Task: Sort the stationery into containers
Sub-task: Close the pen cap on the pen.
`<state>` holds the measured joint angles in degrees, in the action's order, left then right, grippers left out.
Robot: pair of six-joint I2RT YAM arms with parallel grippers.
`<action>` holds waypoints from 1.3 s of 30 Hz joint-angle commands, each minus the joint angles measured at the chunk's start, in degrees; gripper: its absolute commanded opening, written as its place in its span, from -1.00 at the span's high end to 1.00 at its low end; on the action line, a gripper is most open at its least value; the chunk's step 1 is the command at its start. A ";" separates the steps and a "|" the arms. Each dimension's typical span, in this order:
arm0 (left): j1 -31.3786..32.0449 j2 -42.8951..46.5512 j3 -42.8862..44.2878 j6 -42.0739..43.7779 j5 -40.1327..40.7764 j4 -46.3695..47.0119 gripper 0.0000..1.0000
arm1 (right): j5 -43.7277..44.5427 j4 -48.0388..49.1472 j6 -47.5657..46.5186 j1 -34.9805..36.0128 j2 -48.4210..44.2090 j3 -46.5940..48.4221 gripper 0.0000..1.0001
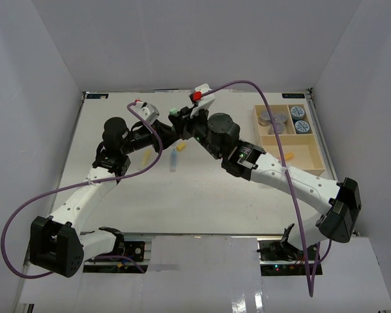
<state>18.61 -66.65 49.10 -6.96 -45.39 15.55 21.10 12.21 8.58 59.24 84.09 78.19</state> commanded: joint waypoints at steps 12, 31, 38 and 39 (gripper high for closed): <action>0.37 1.35 -1.11 -1.30 -0.23 2.90 1.00 | 2.37 4.14 1.09 0.35 -1.83 -0.76 0.85; 0.29 1.70 -4.71 -7.80 0.30 11.16 1.00 | 0.52 10.20 5.39 1.22 -4.20 -9.29 0.85; 0.29 2.75 -6.21 -8.51 1.35 14.15 1.00 | 3.24 9.59 5.39 3.16 -2.97 -10.51 0.85; 0.29 3.02 -6.56 -8.51 1.53 14.76 1.00 | 4.03 9.42 5.57 3.51 -2.88 -10.78 0.85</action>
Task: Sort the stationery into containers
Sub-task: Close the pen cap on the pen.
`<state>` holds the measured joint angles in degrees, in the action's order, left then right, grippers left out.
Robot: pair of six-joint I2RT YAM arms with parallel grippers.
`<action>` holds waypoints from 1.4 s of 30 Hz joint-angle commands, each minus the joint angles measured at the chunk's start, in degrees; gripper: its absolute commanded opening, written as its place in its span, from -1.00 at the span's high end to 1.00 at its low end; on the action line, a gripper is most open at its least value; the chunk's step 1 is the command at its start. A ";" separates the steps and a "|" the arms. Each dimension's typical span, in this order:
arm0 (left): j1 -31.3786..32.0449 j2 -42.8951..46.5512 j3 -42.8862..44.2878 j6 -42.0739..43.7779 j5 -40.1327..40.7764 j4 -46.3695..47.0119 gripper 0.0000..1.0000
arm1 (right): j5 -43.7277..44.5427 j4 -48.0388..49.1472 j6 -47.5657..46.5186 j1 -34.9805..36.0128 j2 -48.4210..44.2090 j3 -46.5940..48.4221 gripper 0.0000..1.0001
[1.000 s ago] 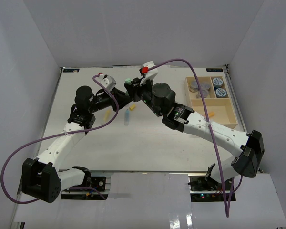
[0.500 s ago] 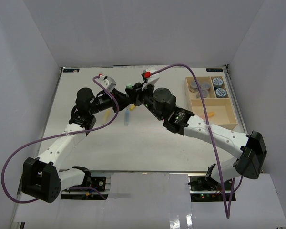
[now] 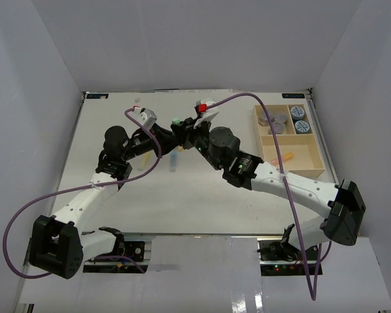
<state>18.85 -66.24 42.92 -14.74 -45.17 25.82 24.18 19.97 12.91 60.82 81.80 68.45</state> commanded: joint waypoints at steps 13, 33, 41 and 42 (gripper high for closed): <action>0.05 3.48 -1.52 -0.99 2.01 6.26 1.00 | -0.72 -1.95 3.18 2.29 -1.91 -3.75 0.83; 0.04 3.22 -2.49 -1.61 0.17 8.89 1.00 | -0.19 -4.32 6.34 3.52 -3.22 -6.57 0.51; 0.13 2.17 -2.05 -0.99 -0.53 7.93 1.00 | 0.34 -1.16 3.36 3.61 -4.11 -5.35 0.32; 0.39 1.90 -1.87 -0.73 -0.62 7.75 1.00 | 0.34 -0.72 2.92 3.61 -3.84 -4.30 0.27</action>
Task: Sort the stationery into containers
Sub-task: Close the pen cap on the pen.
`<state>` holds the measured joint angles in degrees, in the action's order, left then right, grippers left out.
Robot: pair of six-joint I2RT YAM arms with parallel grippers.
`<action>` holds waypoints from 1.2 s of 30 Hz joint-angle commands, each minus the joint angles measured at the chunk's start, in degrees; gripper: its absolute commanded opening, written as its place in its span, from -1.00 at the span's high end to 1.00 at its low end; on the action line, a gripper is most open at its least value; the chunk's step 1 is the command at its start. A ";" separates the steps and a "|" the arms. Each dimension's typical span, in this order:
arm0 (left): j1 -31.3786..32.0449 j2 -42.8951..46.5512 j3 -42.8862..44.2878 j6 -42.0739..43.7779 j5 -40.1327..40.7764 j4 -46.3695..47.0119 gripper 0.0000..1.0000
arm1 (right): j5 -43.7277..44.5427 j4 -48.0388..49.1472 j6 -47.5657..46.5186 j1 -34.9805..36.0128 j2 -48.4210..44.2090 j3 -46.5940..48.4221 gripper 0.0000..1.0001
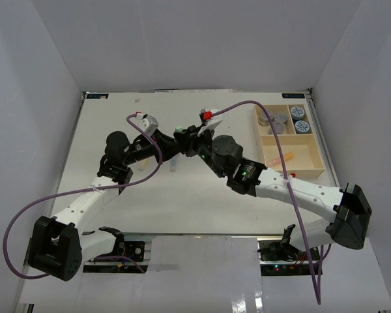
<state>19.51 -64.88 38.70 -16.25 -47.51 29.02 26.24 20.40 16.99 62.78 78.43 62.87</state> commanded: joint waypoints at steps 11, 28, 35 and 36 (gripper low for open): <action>0.44 0.37 2.87 2.36 2.15 2.54 1.00 | -3.65 0.34 -3.63 1.64 -0.12 4.72 -0.05; 0.53 -0.95 4.45 3.15 -3.29 1.05 1.00 | -7.75 -6.78 -11.28 -2.40 -7.41 4.54 -0.75; 0.62 -2.44 6.83 5.09 -9.18 -2.56 1.00 | -33.51 -8.62 -11.01 -14.08 -9.71 4.36 -0.73; 0.62 -2.62 7.09 5.18 -10.40 -3.17 1.00 | -35.71 -9.15 -11.71 -15.22 -9.36 5.06 -0.73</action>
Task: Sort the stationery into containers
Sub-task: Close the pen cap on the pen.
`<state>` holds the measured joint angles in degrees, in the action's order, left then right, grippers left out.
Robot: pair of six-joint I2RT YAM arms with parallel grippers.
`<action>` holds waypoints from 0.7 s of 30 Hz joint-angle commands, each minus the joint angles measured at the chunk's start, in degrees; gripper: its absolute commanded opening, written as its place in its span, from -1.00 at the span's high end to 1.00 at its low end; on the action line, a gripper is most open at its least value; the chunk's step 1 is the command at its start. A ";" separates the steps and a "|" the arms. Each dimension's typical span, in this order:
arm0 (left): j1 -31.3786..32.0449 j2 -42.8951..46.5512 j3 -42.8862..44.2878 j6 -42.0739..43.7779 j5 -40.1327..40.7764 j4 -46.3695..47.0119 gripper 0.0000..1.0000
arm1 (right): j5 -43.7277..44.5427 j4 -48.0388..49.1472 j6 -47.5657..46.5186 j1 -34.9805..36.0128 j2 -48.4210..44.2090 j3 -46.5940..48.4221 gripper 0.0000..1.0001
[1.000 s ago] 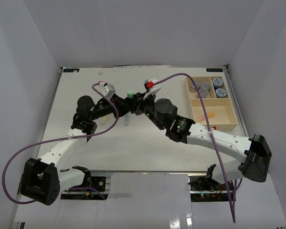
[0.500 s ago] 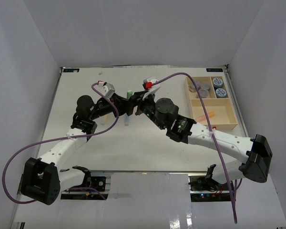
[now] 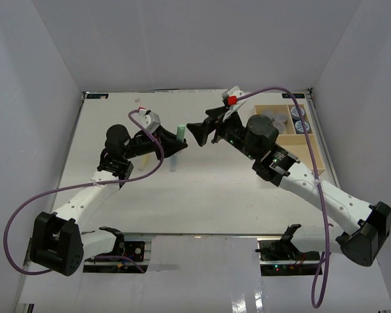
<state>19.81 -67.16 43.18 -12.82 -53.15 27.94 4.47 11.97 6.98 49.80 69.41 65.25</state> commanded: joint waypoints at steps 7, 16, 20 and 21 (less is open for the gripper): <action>0.31 -1.22 4.02 3.06 -7.85 -4.56 1.00 | -32.30 -3.70 -6.72 -4.54 4.68 9.62 -0.71; 0.31 -0.43 4.63 4.55 -8.82 -6.24 1.00 | -38.48 -3.79 -9.44 -5.24 10.04 13.14 -0.58; 0.31 0.01 4.63 5.17 -8.73 -6.50 1.00 | -39.80 -3.97 -9.62 -5.59 11.71 13.76 -0.50; 0.31 0.01 4.63 5.26 -8.73 -6.59 1.00 | -40.06 -3.97 -9.71 -5.59 11.89 14.02 -0.47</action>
<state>19.90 -68.79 45.91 -9.13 -60.47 21.69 -32.64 7.29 -1.78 44.58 81.06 75.68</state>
